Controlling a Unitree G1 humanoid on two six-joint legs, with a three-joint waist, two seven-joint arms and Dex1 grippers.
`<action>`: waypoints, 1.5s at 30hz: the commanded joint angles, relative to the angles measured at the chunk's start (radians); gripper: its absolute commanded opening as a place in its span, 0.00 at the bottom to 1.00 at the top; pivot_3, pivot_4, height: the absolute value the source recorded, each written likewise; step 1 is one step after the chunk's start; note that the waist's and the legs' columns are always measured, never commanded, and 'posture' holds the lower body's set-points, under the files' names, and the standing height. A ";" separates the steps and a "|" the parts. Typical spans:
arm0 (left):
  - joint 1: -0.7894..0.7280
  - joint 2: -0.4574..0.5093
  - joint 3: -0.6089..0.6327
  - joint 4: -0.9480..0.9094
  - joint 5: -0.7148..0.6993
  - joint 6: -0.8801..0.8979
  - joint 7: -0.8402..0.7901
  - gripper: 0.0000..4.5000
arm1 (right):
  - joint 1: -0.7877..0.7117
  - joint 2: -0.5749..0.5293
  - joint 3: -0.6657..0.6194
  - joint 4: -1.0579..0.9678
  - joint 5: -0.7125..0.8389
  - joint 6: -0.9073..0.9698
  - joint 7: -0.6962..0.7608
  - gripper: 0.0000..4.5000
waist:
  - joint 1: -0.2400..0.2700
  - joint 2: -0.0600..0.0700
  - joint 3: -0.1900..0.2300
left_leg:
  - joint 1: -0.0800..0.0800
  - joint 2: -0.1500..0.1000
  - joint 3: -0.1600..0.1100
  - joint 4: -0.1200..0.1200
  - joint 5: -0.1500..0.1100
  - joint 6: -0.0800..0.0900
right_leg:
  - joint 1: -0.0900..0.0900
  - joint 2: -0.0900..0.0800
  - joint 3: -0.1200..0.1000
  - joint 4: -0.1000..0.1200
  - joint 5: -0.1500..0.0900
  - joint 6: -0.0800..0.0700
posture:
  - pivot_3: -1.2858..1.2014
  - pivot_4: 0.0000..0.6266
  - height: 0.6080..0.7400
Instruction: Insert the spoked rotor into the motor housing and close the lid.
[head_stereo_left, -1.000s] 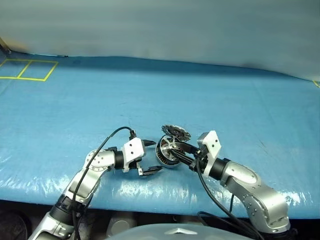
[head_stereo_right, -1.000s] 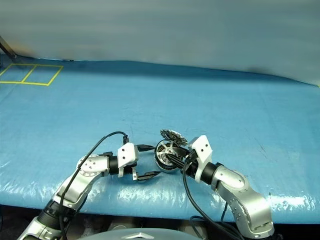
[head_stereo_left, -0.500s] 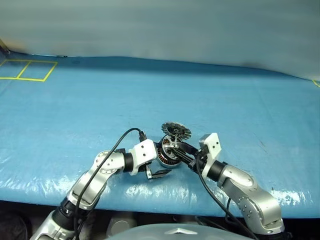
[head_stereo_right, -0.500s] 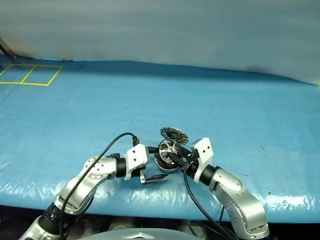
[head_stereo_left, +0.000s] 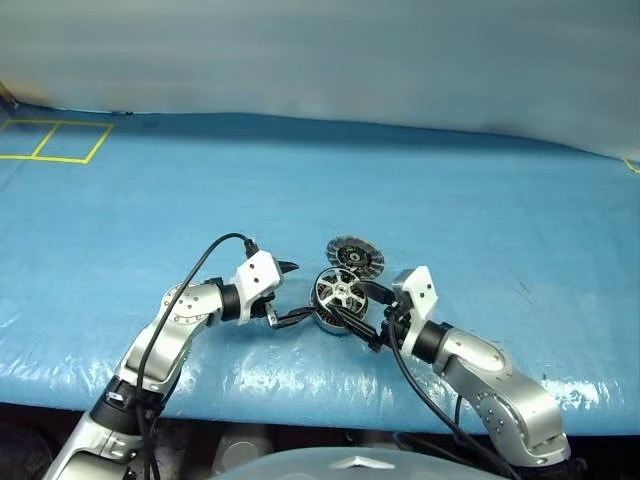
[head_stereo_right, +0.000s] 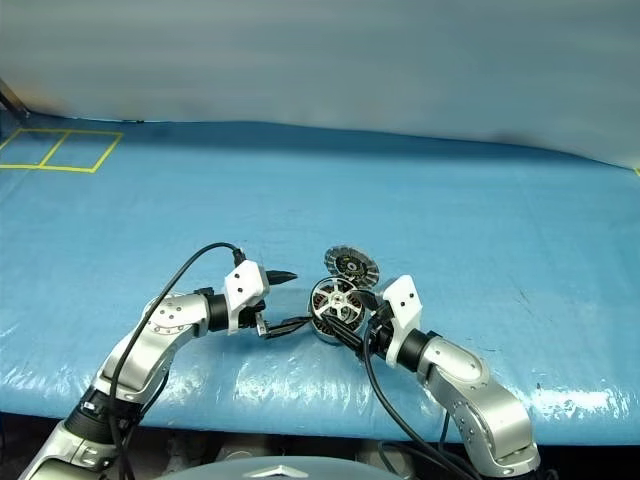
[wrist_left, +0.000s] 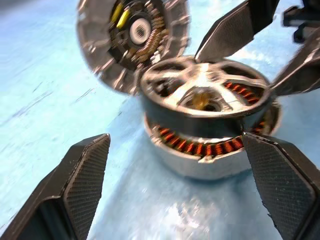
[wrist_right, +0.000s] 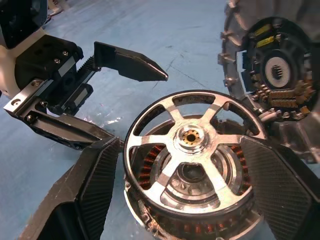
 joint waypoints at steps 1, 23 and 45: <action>0.012 0.007 0.022 0.028 -0.009 -0.073 -0.016 1.00 | -0.016 0.004 -0.018 -0.025 0.012 -0.016 -0.009 0.87 | 0.000 0.000 0.000 | 0.000 0.000 0.000 0.000 0.000 0.000 | 0.000 0.000 0.000 0.000 0.000 0.000 | 0.52 0.24 1.00; 0.014 -0.006 0.059 0.188 -0.030 -0.227 -0.055 1.00 | -0.015 -0.008 0.050 -0.011 -0.033 -0.051 -0.008 0.35 | 0.000 0.000 0.000 | 0.000 0.000 0.000 0.000 0.000 0.000 | 0.000 0.000 0.000 0.000 0.000 0.000 | 0.52 0.24 1.00; -0.017 -0.080 0.143 0.118 -0.174 -0.120 0.009 1.00 | -0.055 -0.051 0.167 0.140 -0.225 -0.067 -0.037 0.01 | -0.002 -0.001 -0.001 | 0.001 0.000 -0.001 0.001 0.000 0.000 | 0.001 0.000 0.000 0.000 0.000 0.000 | 0.52 0.24 1.00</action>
